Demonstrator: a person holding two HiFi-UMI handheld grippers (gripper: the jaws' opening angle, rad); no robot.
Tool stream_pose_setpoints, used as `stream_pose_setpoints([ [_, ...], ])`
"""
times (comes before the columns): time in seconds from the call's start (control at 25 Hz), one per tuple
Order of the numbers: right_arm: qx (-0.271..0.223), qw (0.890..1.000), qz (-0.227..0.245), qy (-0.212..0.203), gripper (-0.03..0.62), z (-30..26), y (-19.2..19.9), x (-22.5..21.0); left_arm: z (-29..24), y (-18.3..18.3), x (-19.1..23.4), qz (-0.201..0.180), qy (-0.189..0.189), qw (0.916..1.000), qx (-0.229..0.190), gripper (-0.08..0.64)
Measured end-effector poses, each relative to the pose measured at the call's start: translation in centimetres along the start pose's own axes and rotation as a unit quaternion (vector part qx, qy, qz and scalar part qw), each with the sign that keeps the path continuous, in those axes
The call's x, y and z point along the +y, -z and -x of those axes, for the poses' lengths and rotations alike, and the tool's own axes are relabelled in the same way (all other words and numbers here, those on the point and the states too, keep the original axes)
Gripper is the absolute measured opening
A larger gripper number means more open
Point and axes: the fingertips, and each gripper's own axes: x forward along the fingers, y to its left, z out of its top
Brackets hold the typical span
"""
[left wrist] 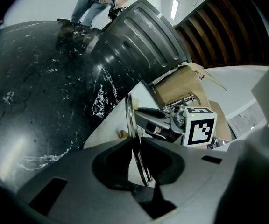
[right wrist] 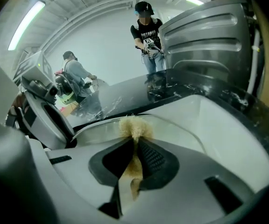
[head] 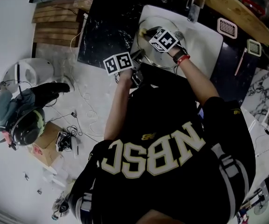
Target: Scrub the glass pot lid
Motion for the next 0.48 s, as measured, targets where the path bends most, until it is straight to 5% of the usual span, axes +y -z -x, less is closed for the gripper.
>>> stream_pose_setpoints([
  [0.48,-0.015,0.997,-0.053,0.05,0.042,-1.3,0.4,-5.8,0.1,0.1,-0.1,-0.001,0.002,1.0,0.003,0.072],
])
